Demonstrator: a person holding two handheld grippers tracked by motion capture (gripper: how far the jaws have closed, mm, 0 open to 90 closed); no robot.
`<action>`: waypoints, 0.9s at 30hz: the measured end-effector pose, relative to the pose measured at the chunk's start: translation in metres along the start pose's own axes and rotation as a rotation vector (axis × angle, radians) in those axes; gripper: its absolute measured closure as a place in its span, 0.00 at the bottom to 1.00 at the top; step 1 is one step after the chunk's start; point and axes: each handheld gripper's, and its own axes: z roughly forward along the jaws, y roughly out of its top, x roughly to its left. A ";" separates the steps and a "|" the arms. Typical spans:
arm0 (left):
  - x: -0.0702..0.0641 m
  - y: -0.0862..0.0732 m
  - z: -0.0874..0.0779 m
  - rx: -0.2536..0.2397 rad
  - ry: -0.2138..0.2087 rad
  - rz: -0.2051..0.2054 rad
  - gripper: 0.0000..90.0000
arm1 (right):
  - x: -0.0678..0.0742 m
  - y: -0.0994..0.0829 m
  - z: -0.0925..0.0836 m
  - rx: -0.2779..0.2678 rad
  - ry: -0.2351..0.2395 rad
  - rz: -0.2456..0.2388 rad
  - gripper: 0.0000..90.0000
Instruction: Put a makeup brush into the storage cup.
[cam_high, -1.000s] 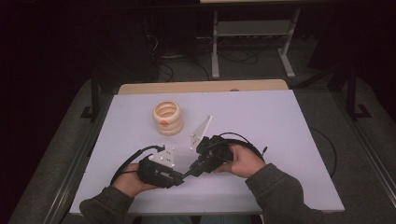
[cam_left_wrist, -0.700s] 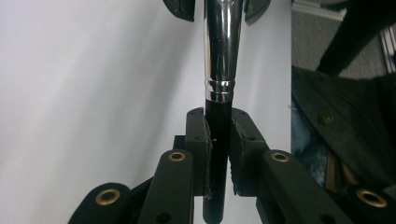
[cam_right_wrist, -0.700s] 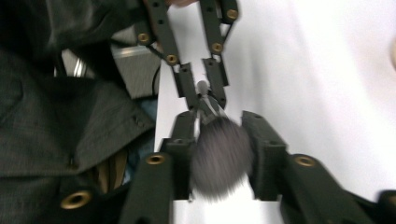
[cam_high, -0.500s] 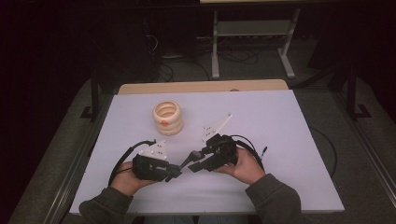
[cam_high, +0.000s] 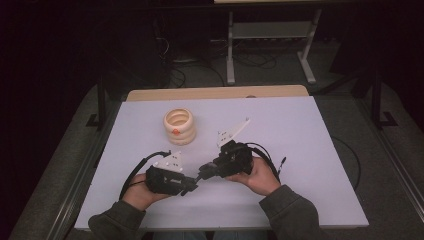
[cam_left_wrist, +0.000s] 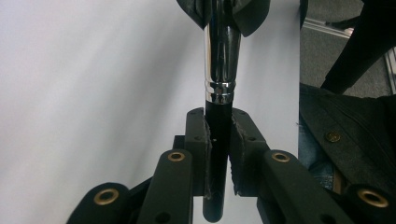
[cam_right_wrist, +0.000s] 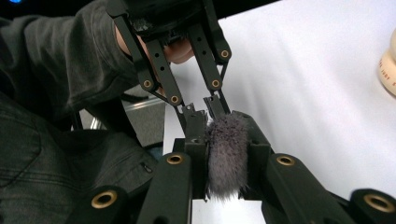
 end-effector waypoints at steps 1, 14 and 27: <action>0.000 0.000 0.001 0.001 -0.012 -0.015 0.86 | 0.000 0.002 0.000 0.012 0.000 -0.005 0.85; 0.000 0.006 0.002 -0.002 -0.010 -0.003 0.87 | 0.006 0.016 0.008 0.121 -0.035 -0.074 0.85; 0.007 0.005 -0.001 -0.002 0.008 -0.044 0.88 | 0.000 -0.001 -0.006 0.069 -0.109 -0.029 0.64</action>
